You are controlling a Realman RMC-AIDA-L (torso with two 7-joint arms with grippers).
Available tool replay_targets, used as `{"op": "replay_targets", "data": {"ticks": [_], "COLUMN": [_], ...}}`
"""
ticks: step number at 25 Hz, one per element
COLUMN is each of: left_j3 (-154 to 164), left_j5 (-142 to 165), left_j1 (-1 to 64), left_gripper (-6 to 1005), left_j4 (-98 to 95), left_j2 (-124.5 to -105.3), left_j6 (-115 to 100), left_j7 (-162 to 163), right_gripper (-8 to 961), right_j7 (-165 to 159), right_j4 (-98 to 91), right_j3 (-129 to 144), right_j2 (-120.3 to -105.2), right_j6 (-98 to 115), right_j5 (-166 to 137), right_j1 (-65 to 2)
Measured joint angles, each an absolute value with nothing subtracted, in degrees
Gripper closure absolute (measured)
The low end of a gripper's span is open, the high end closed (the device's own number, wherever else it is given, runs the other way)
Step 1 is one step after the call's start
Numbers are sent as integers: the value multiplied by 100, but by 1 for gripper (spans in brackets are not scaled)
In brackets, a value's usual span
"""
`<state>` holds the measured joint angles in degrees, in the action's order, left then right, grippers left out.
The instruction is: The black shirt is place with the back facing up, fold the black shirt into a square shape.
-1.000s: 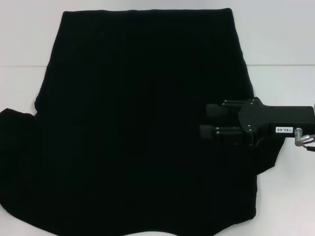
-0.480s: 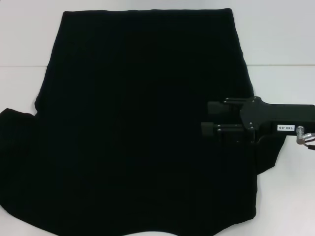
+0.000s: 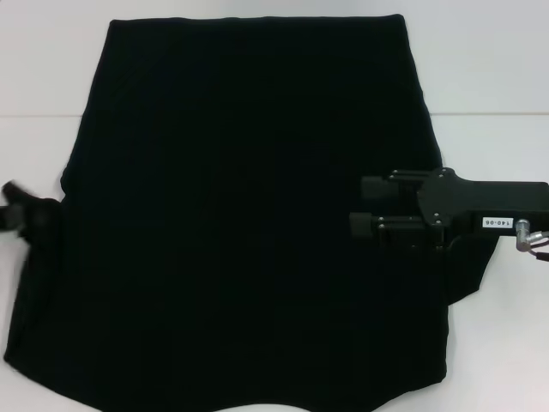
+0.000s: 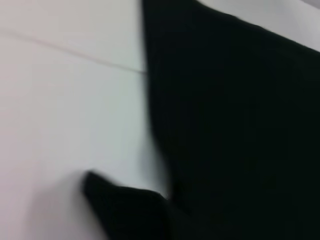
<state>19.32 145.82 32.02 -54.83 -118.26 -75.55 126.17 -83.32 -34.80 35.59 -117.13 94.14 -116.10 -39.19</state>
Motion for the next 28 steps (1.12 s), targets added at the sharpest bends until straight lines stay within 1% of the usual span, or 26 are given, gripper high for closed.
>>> {"op": "replay_targets", "data": {"ticks": [2,5,9,12,20,28], "left_j3": [2266,2680,3195,3240,3244,3292], "left_j5": [14518,14507,14499,14399,13445,13499], "left_j1": [3369,3528,3580,3566,3312,3331], "left_gripper": [999,999,999,999,1000,999], "left_j4": [-5350,-5283,-5312,-5319,-5280,-5112], "left_j2": [-11837,-11921,-12078,-12137,-12097,-12068], "left_j6": [-7529,-7515,-7521,-7606,-8531,-8267], "left_j7": [12609,12591,12514,12288,11475,11382], "right_gripper": [193,193,193,193,193,192], "right_j7": [-8331,-8331,-8331,-8332,-8358,-8334], "right_j4": [-3480,-3481,-3481,-3481,-3481,-3487], "right_j3": [3559,3559,3559,3559,3559,3559], "right_j2": [-11713,-11704,-11691,-11688,-11666,-11662], "right_j6": [9413,9413,9434,9443,9423,9415], "right_j5": [-11608,-11570,-11489,-11479,-11463,-11423], "right_j1": [-3911,-3882,-3844,-3833,-3842,-3907]}}
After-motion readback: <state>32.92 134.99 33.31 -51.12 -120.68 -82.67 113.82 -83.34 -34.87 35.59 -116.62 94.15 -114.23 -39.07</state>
